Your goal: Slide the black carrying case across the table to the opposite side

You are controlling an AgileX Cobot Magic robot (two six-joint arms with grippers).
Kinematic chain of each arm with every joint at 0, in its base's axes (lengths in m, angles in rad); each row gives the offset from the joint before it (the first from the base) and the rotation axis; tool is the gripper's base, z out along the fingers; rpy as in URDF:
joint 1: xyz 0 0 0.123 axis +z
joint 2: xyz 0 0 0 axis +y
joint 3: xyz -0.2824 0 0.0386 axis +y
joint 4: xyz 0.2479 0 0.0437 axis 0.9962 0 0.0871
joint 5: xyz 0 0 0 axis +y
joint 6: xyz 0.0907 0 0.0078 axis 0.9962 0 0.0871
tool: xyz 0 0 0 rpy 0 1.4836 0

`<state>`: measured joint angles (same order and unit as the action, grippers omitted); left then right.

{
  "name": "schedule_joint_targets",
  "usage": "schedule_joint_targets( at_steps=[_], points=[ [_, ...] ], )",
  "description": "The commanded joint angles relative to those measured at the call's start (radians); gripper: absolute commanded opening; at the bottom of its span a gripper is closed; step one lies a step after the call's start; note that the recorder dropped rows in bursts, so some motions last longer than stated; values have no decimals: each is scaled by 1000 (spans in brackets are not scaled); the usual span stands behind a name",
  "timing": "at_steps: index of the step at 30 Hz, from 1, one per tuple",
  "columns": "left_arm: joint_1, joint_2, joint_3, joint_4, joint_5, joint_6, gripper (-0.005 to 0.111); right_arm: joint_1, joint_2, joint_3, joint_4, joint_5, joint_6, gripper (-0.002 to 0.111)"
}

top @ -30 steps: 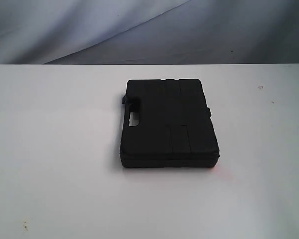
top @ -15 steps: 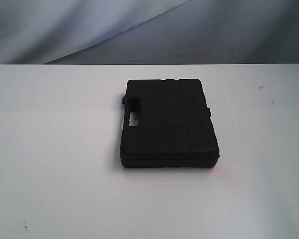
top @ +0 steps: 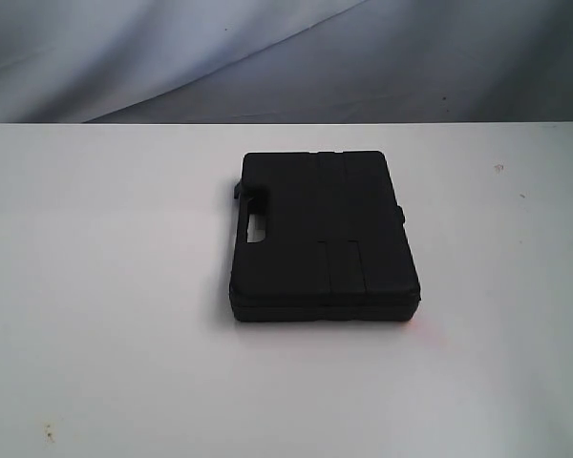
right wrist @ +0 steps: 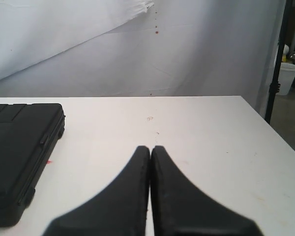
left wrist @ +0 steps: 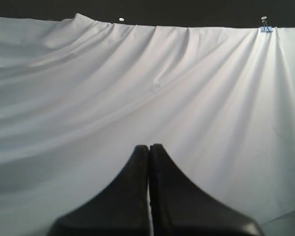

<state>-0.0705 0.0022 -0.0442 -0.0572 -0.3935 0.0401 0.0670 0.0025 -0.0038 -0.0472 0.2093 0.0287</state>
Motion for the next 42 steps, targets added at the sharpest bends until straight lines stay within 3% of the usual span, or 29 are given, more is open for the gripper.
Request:
schedule_joint_targets(
  at_steps=[1,9,11,16,26,35,42],
  points=[
    [2,-2,-33,-8,-7,0,0,-7,-3,4,8,4,1,0],
    [2,-2,-44,-8,16,-24,0,-7,-3,4,8,4,1,0],
    [2,-2,-77,-8,115,-53,0,-7,-3,4,8,4,1,0],
    [2,-2,-236,10,528,-57,0,-7,-3,4,8,4,1,0],
    [2,132,-603,51,1083,4,0,-7,-3,4,8,4,1,0],
    [2,426,-792,-15,1382,22,0,-7,-3,4,8,4,1,0],
    [2,645,-804,-91,1489,30,0,-7,-3,4,8,4,1,0]
  ],
)
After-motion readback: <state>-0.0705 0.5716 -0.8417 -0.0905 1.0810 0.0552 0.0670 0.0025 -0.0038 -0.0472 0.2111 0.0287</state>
